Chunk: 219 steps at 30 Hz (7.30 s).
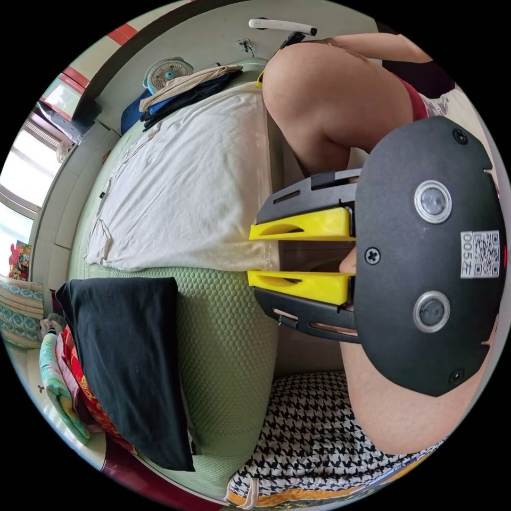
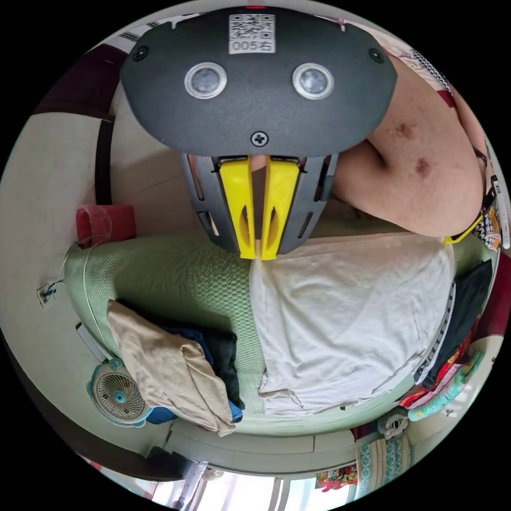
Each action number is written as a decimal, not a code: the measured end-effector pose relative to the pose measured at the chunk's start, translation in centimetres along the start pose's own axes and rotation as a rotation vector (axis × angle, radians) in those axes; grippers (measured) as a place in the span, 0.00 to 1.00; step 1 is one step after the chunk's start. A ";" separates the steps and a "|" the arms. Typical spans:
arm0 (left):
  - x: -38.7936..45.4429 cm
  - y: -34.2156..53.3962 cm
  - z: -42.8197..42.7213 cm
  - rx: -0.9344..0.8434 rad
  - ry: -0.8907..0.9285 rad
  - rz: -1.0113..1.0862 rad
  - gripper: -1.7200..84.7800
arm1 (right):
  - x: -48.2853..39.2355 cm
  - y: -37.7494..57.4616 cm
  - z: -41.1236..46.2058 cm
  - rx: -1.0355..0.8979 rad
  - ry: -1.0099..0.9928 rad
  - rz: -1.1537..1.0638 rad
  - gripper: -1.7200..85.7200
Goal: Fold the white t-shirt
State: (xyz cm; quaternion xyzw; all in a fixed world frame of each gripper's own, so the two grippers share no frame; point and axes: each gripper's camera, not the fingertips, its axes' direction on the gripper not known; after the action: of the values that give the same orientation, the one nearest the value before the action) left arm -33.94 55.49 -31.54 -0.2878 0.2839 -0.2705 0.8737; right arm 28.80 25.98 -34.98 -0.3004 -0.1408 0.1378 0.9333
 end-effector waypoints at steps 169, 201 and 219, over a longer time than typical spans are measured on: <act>8.6 -25.0 6.9 -0.290 -0.181 0.050 0.06 | 1.3 -9.3 18.9 -0.104 -0.074 -0.336 0.01; 9.7 -37.4 12.1 -0.082 -0.108 0.246 0.15 | -0.4 -17.8 15.9 0.081 -0.098 -0.166 0.09; 10.8 -37.6 14.9 -0.096 -0.129 0.339 0.07 | -0.2 -25.2 21.4 0.054 -0.034 -0.112 0.01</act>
State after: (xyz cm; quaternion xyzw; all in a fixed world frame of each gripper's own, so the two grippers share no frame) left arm -28.36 27.96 -0.44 -0.2939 0.2842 -0.0864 0.9085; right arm 25.60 17.39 -3.23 -0.2642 -0.1693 0.0943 0.9448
